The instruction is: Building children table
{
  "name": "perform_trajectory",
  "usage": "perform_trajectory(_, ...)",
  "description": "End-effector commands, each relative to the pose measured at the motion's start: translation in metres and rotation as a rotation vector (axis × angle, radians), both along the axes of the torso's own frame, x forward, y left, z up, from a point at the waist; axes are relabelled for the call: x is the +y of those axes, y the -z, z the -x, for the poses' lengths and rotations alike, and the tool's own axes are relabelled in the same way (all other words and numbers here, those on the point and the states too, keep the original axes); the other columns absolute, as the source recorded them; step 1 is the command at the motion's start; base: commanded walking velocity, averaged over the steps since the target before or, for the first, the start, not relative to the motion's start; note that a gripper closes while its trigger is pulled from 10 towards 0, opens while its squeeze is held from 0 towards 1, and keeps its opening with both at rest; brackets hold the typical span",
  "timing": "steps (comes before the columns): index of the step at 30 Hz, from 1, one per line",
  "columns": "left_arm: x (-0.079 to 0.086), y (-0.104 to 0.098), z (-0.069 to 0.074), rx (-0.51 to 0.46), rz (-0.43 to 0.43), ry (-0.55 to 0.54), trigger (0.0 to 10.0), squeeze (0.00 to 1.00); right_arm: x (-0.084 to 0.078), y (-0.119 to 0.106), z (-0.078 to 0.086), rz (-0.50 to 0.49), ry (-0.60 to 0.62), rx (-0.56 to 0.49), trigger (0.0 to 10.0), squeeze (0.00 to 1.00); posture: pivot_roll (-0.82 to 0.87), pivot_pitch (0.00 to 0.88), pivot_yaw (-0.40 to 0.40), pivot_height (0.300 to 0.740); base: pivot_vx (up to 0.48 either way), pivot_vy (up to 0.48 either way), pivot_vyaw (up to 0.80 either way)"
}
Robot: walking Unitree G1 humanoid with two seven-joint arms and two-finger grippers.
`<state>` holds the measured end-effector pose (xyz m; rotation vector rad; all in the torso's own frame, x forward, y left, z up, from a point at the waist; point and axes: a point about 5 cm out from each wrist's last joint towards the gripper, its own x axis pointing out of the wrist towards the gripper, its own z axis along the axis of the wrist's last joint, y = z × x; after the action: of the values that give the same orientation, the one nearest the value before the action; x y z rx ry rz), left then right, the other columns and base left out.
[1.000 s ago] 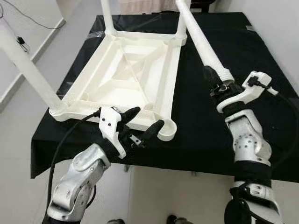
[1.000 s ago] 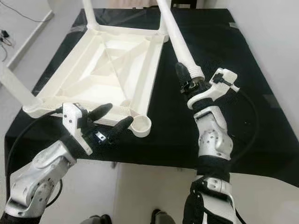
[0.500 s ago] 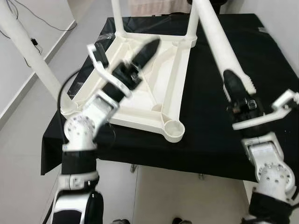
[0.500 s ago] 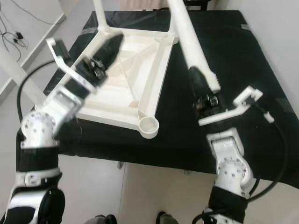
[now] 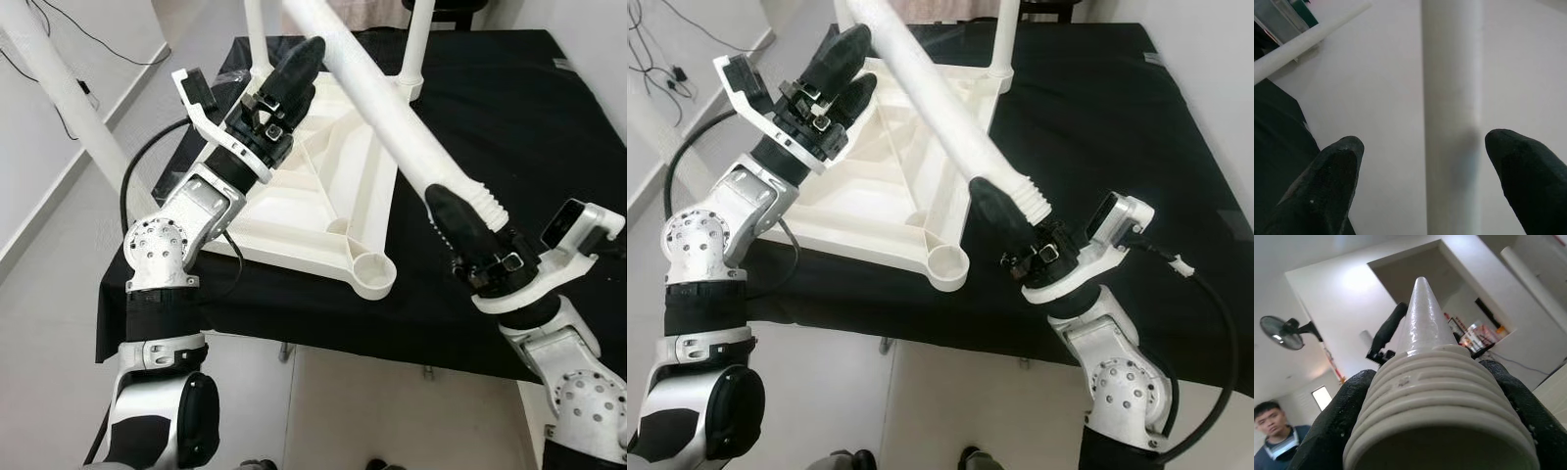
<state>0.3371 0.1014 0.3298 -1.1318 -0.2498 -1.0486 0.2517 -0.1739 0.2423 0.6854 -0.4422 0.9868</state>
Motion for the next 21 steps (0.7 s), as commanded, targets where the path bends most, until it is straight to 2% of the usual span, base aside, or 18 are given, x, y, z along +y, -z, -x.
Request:
perform_trajectory(1,0.005,-0.003,0.003,-0.014,0.011,0.021,10.0,1.0,0.006,-0.002,0.007,0.023,-0.044,-0.027,10.0,0.0,-0.06,0.18,0.062,0.74,0.0,0.0,0.0)
perform_trajectory(3,0.006,-0.006,0.009,-0.04,0.023,0.064,10.0,1.0,0.017,0.001,0.015,0.073,-0.123,-0.041,10.0,0.0,-0.06,0.177,0.06,0.74,0.0,0.0,0.0)
perform_trajectory(5,0.006,-0.007,0.01,-0.046,0.026,0.071,10.0,1.0,0.02,0.002,0.018,0.089,-0.149,-0.047,10.0,0.0,-0.06,0.177,0.06,0.74,0.0,0.0,0.0)
perform_trajectory(6,0.008,-0.009,0.01,-0.048,0.028,0.069,10.0,0.29,0.021,0.004,0.02,0.11,-0.17,-0.051,10.0,0.0,-0.06,0.176,0.061,0.74,0.0,0.0,0.0)
perform_trajectory(7,0.008,-0.009,0.01,-0.048,0.028,0.069,10.0,0.29,0.021,0.004,0.02,0.11,-0.17,-0.051,10.0,0.0,-0.06,0.176,0.061,0.74,0.0,0.0,0.0)
perform_trajectory(8,0.01,-0.01,0.01,-0.05,0.032,0.063,10.0,0.0,0.022,0.006,0.021,0.145,-0.18,-0.053,10.0,0.0,-0.06,0.176,0.06,0.74,0.0,0.0,0.0)
perform_trajectory(10,0.012,-0.011,0.009,-0.046,0.041,0.063,10.0,0.0,0.023,0.008,0.019,0.173,-0.177,-0.05,10.0,0.0,-0.05,0.174,0.055,0.74,0.0,0.0,0.0)
perform_trajectory(11,0.013,-0.012,0.01,-0.049,0.044,0.06,0.0,0.0,0.023,0.01,0.017,0.193,-0.172,-0.044,10.0,0.0,-0.06,0.176,0.05,0.74,0.0,0.0,0.0)
perform_trajectory(14,0.013,-0.012,0.01,-0.054,0.041,0.06,0.0,0.0,0.023,0.011,0.015,0.205,-0.163,-0.039,10.0,0.0,-0.06,0.177,0.046,0.74,0.0,0.0,0.0)
perform_trajectory(18,0.006,-0.012,0.021,-0.098,0.009,0.084,0.0,0.0,0.024,0.011,0.005,0.212,-0.099,-0.006,10.0,0.0,-0.08,0.182,0.033,0.74,0.0,0.0,0.0)
perform_trajectory(21,0.007,-0.014,0.023,-0.103,0.018,0.082,0.0,0.0,0.023,0.011,0.002,0.211,-0.071,0.001,10.0,0.0,-0.08,0.179,0.032,0.74,0.0,0.0,0.0)
